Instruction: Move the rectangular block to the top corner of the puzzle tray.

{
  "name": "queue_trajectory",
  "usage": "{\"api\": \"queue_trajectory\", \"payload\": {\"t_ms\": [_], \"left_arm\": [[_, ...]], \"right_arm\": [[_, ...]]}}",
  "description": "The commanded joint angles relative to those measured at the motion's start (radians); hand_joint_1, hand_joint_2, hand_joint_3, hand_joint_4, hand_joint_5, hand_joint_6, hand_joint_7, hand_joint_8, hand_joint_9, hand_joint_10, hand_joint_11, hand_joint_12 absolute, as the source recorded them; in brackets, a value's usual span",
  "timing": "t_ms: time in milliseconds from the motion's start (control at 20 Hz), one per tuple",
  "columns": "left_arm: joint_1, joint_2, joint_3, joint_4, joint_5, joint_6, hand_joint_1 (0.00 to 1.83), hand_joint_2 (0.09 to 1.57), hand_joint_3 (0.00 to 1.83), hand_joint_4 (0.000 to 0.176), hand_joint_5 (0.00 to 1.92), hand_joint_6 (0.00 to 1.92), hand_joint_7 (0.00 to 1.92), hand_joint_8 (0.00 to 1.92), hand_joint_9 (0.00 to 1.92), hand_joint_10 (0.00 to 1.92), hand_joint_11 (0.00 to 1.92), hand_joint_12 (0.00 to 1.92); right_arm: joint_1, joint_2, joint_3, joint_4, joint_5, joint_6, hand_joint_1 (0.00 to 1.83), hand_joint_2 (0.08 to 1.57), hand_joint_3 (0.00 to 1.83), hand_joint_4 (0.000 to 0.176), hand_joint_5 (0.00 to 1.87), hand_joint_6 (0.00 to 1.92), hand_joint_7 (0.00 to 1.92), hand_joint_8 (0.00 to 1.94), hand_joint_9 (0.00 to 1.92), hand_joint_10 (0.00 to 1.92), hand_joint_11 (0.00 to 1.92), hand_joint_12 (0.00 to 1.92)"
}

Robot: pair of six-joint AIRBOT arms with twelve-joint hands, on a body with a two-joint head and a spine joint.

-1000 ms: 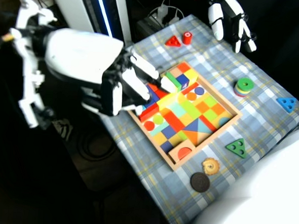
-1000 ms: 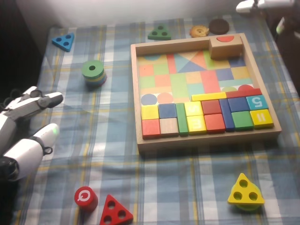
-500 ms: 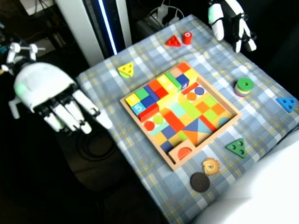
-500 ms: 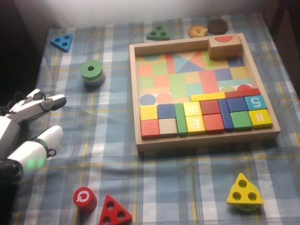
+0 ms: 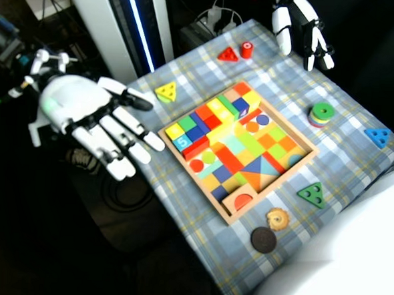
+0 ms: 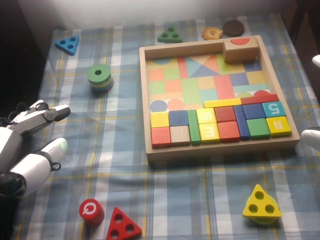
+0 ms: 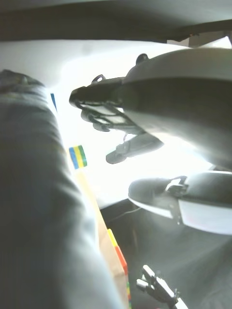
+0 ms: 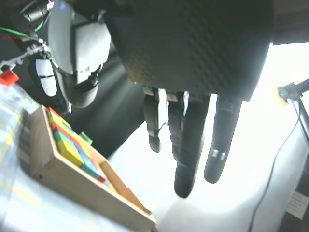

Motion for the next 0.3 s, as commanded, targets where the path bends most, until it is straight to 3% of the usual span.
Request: {"api": "queue_trajectory", "payload": {"t_ms": [0, 50, 100, 200, 250], "left_arm": [[-0.004, -0.001, 0.003, 0.037, -0.112, -0.007, 0.75, 1.36, 0.0, 0.073, 0.58, 0.0, 0.17, 0.0, 0.1, 0.0, 0.0, 0.0], [-0.003, -0.002, 0.003, 0.037, -0.112, -0.007, 0.75, 1.36, 0.0, 0.082, 0.57, 0.0, 0.17, 0.0, 0.09, 0.0, 0.0, 0.0], [-0.002, -0.002, 0.002, 0.037, -0.112, -0.007, 0.73, 1.36, 0.0, 0.093, 0.57, 0.0, 0.17, 0.0, 0.09, 0.0, 0.0, 0.0], [-0.001, -0.003, 0.001, 0.037, -0.114, -0.007, 0.72, 1.37, 0.0, 0.088, 0.57, 0.0, 0.18, 0.0, 0.11, 0.0, 0.0, 0.0], [-0.001, -0.004, 0.001, 0.037, -0.115, -0.007, 0.72, 1.37, 0.0, 0.083, 0.58, 0.0, 0.18, 0.0, 0.1, 0.0, 0.0, 0.0]], "right_arm": [[0.009, -0.005, -0.001, -0.021, 0.133, -0.002, 0.0, 1.0, 0.0, 0.068, 0.26, 0.0, 0.21, 0.0, 0.15, 0.01, 0.0, 0.46], [0.009, -0.009, -0.001, -0.019, 0.136, -0.002, 0.0, 1.01, 0.0, 0.064, 0.24, 0.0, 0.2, 0.0, 0.13, 0.0, 0.0, 0.41], [0.009, -0.012, -0.001, -0.015, 0.138, -0.002, 0.0, 1.0, 0.0, 0.072, 0.25, 0.0, 0.22, 0.0, 0.15, 0.0, 0.0, 0.41], [0.009, -0.017, -0.003, -0.005, 0.144, -0.002, 0.0, 1.01, 0.0, 0.059, 0.24, 0.0, 0.22, 0.0, 0.15, 0.0, 0.0, 0.43], [0.007, -0.019, -0.004, 0.001, 0.149, -0.002, 0.0, 1.0, 0.0, 0.068, 0.25, 0.0, 0.22, 0.0, 0.14, 0.0, 0.0, 0.41]]}}
